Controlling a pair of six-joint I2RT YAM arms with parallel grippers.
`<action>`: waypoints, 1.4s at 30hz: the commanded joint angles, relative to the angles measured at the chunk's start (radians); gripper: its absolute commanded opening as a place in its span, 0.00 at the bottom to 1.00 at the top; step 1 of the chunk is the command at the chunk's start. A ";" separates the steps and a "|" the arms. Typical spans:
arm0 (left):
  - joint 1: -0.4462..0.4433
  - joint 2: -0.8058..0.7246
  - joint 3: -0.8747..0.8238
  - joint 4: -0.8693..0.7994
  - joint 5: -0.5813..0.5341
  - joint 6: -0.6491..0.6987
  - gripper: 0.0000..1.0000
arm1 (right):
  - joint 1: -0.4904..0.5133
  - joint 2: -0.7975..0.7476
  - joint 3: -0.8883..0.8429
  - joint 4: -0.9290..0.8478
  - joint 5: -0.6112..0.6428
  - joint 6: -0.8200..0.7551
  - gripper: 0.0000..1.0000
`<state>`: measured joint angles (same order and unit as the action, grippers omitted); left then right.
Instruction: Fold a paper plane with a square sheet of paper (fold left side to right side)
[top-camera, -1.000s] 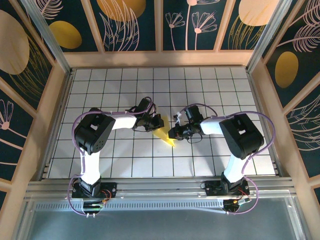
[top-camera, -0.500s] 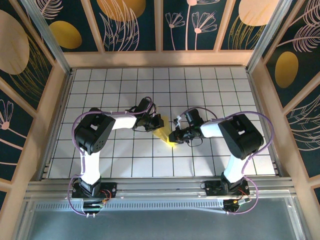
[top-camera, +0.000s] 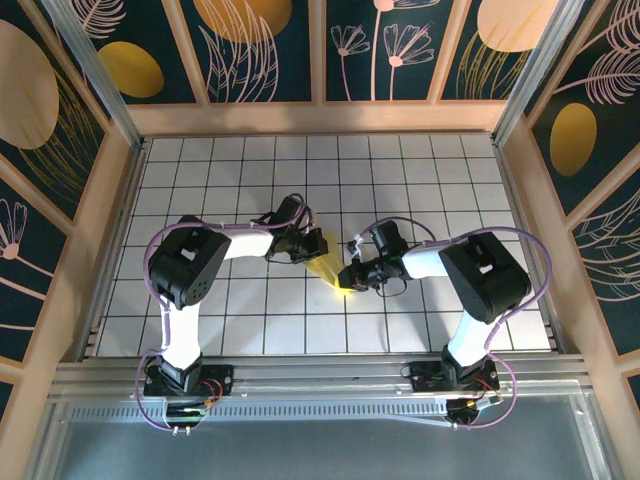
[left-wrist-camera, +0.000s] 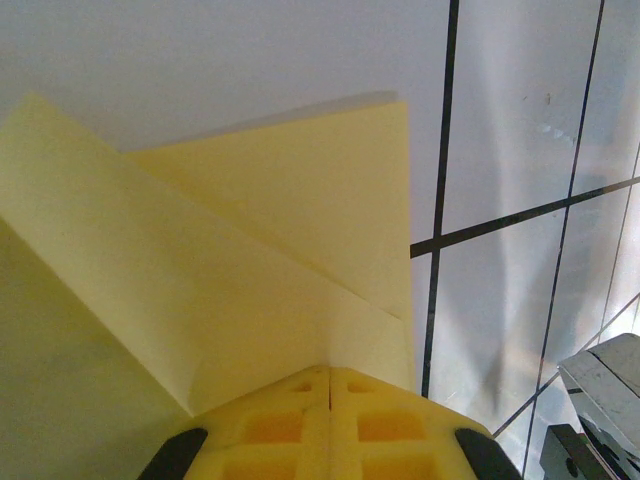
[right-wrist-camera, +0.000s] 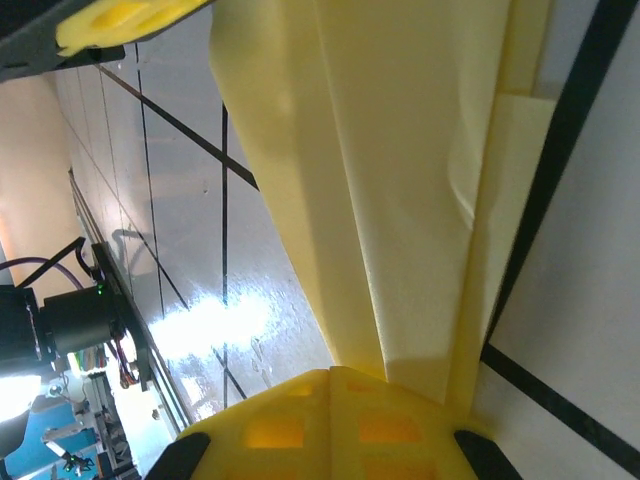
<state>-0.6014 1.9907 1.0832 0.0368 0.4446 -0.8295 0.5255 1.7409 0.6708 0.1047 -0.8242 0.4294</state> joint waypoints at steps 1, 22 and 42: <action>0.005 0.056 -0.017 -0.121 -0.119 0.023 0.00 | 0.011 -0.030 -0.026 -0.041 0.019 0.008 0.00; 0.005 0.058 -0.011 -0.129 -0.122 0.024 0.00 | 0.016 -0.049 -0.063 -0.040 0.022 0.014 0.00; 0.006 0.054 -0.012 -0.133 -0.132 0.024 0.00 | 0.037 -0.052 -0.100 -0.058 0.027 0.017 0.00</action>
<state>-0.6025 1.9907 1.0904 0.0227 0.4377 -0.8223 0.5388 1.7039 0.6132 0.1249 -0.8013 0.4332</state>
